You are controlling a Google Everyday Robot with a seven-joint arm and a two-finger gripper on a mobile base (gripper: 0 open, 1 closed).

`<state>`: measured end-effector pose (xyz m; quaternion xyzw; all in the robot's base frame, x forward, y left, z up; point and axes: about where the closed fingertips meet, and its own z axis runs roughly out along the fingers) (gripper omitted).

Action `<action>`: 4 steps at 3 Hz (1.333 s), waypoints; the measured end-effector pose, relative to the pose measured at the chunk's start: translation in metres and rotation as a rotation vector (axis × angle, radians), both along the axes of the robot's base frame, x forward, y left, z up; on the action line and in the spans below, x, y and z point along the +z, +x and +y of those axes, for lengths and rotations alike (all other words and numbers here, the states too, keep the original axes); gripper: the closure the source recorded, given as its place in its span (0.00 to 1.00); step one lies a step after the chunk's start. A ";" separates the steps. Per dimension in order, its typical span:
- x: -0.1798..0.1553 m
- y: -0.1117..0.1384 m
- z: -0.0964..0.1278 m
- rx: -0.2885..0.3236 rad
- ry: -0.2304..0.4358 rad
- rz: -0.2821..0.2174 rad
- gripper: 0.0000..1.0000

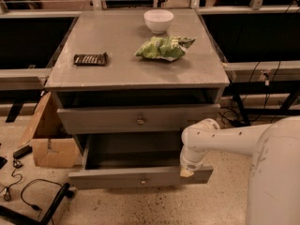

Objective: Open middle drawer

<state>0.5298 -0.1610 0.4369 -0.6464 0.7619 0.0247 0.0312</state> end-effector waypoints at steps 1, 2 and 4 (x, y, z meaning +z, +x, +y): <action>0.000 0.000 0.000 0.000 0.000 0.000 0.27; 0.000 0.000 0.000 0.000 0.000 0.000 0.00; -0.017 -0.005 0.002 -0.005 0.008 0.024 0.00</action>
Offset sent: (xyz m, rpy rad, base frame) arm 0.0000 0.0000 0.0000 0.0000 0.0000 0.0000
